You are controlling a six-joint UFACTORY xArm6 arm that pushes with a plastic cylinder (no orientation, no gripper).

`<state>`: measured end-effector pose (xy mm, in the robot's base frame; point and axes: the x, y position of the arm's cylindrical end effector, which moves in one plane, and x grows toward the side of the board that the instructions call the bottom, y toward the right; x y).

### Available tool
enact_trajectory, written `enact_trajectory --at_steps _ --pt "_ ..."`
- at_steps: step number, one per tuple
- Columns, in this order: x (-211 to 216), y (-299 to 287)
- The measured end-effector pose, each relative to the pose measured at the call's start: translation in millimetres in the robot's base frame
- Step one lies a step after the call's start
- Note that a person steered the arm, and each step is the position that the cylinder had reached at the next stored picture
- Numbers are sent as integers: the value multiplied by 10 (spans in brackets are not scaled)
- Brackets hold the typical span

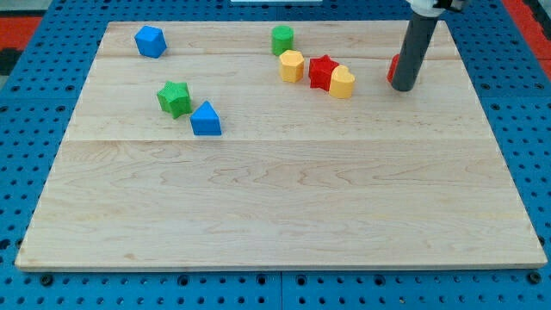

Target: Move the red circle to the top right of the board

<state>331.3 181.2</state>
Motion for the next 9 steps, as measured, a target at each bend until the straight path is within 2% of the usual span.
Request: enact_trajectory --at_steps 2,4,6,7,8,9 --pt "-537 -20" --pt "-380 64" --pt "-703 211" --pt "-696 1000" --pt "-895 1221" --pt "-1322 955"
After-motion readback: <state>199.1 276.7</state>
